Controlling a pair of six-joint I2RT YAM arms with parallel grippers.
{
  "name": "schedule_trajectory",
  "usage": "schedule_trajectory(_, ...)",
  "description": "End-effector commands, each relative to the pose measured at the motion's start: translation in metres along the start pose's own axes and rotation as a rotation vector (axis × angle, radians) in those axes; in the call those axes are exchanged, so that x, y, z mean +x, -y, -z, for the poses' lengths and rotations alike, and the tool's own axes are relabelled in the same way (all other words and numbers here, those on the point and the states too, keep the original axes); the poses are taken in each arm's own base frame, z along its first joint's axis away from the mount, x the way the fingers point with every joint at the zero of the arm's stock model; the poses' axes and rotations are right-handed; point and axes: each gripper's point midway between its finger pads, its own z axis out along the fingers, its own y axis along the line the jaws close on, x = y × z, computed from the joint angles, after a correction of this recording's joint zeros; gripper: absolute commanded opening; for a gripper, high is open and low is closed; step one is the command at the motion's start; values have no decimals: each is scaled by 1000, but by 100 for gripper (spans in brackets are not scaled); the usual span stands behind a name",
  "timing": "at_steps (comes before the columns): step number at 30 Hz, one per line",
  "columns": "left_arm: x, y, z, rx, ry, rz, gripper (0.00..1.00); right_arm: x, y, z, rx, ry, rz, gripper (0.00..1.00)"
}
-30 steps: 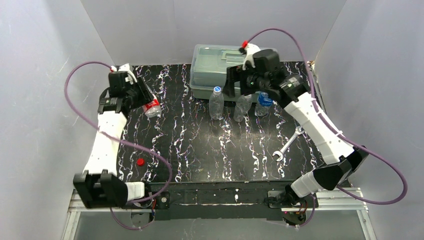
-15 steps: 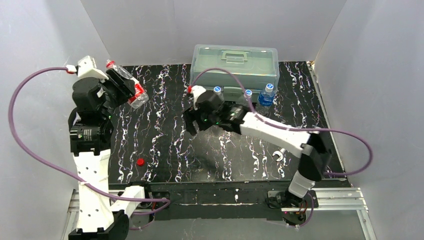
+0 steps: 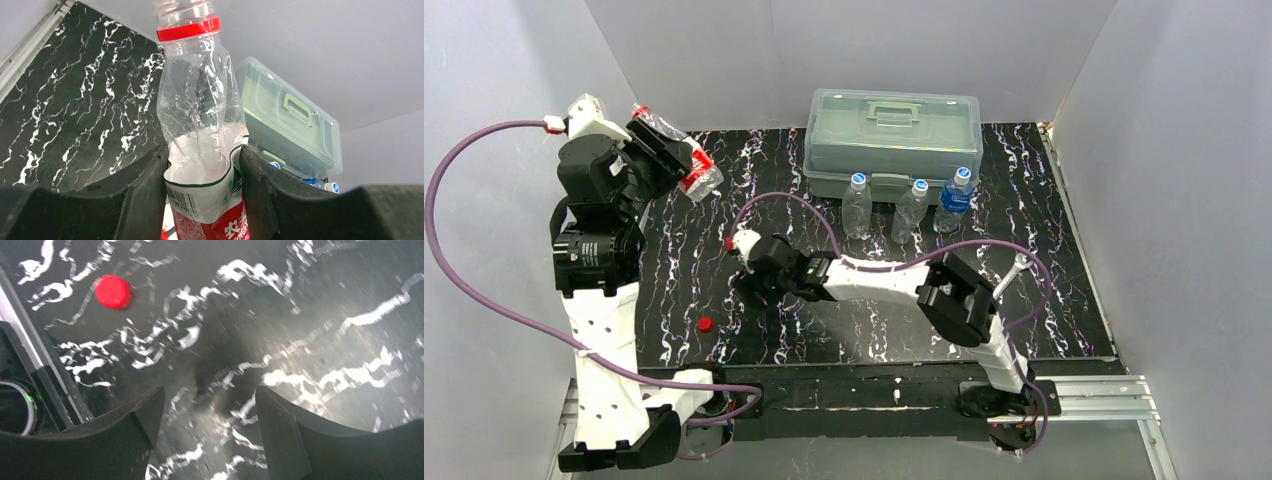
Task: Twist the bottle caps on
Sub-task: Screw the bottle cap onto the plastic bottle.
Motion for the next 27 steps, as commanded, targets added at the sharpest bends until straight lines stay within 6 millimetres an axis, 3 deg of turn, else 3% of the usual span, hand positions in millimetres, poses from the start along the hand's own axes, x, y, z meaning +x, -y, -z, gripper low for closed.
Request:
schedule_trajectory(1, 1, 9, 5, 33, -26, 13, 37, -47, -53, -11, -98, 159, 140, 75)
schedule_trajectory(11, -1, 12, 4, 39, -35, 4, 36, -16, -111, -61, -177, 138, 313, 75)
schedule_trajectory(13, -1, 12, 4, 36, -39, -2, 36, -18, -120, -69, -174, 143, 335, 75)
schedule_trajectory(20, -3, 15, 4, 42, -43, -12, 36, -12, -118, -99, -130, 129, 356, 75)
schedule_trajectory(27, 0, 17, 0, 46, -56, -17, 35, -5, -110, -117, -88, 119, 346, 75)
